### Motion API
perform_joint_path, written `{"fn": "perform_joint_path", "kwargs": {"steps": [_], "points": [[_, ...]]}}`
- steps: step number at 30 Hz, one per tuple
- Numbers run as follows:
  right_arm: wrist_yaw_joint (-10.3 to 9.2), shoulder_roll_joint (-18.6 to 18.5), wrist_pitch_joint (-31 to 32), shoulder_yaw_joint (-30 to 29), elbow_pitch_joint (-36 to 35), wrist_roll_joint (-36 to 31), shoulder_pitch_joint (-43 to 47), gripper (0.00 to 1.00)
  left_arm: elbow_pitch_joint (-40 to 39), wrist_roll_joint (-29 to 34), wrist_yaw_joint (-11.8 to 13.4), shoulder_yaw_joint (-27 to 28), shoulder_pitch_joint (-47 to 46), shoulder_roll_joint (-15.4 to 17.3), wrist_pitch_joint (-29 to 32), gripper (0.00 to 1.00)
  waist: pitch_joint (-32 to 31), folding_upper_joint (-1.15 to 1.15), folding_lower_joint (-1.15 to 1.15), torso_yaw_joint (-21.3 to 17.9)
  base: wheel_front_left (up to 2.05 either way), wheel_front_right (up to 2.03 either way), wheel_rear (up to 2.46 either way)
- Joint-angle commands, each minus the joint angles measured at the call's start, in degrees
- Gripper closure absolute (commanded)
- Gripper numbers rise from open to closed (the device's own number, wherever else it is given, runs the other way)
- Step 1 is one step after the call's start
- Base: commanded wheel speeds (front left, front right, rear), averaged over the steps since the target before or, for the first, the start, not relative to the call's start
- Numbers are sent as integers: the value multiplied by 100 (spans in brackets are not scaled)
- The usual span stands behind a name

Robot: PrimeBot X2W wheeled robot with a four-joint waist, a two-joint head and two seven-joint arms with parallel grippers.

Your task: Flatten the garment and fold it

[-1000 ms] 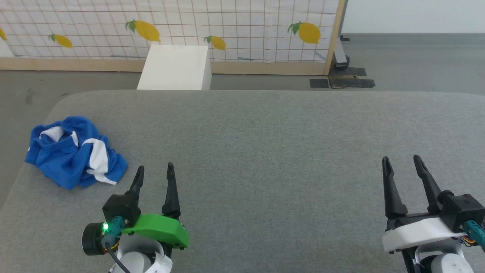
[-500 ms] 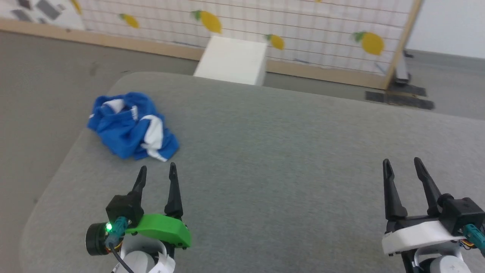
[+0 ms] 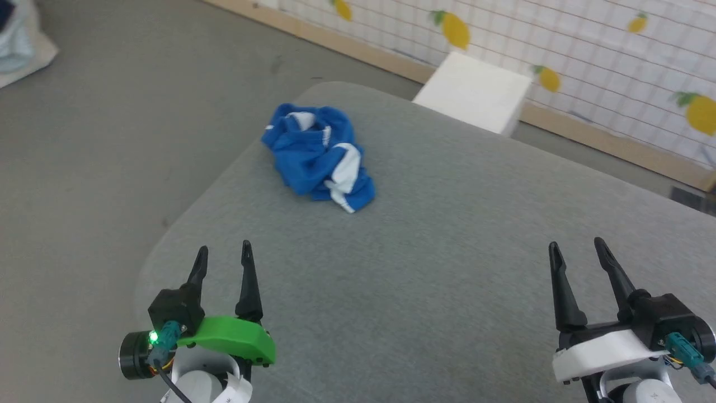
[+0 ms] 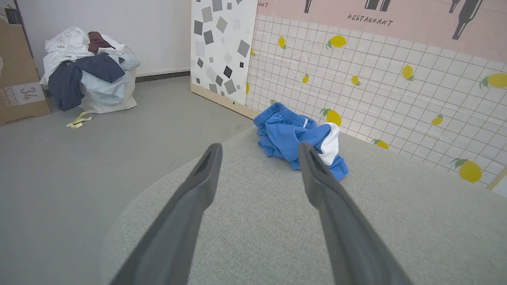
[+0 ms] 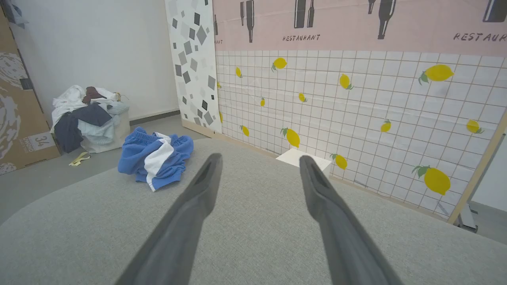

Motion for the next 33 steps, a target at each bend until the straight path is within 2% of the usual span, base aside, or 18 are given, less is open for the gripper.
{"fn": "perform_joint_path", "kwargs": {"steps": [1, 10, 23, 27, 33], "points": [[-9, 0, -33, 3, 8, -17, -21, 0, -7, 6, -5, 10, 21, -13, -26, 0, -18, 0, 0, 601, 0, 0, 0], [-9, 0, -33, 75, 61, -53, -23, 0, -4, 31, -18, 48, 73, -13, -26, 0, -79, 0, 0, 911, 0, 0, 0], [-9, 0, -33, 70, 19, -135, -110, 0, -154, -244, -32, 200, -29, -13, -26, 0, 186, 0, 0, 699, 0, 0, 0], [-9, 0, 23, 103, -121, -287, -296, 0, -154, -321, -186, 387, -589, -6, -26, 0, 555, 0, 0, 488, 0, 0, 0], [-9, 0, 201, 153, -409, -610, -763, 0, 498, -676, -427, 701, -2136, 158, 90, 0, 1457, 0, 0, -112, 0, 0, 0]]}}
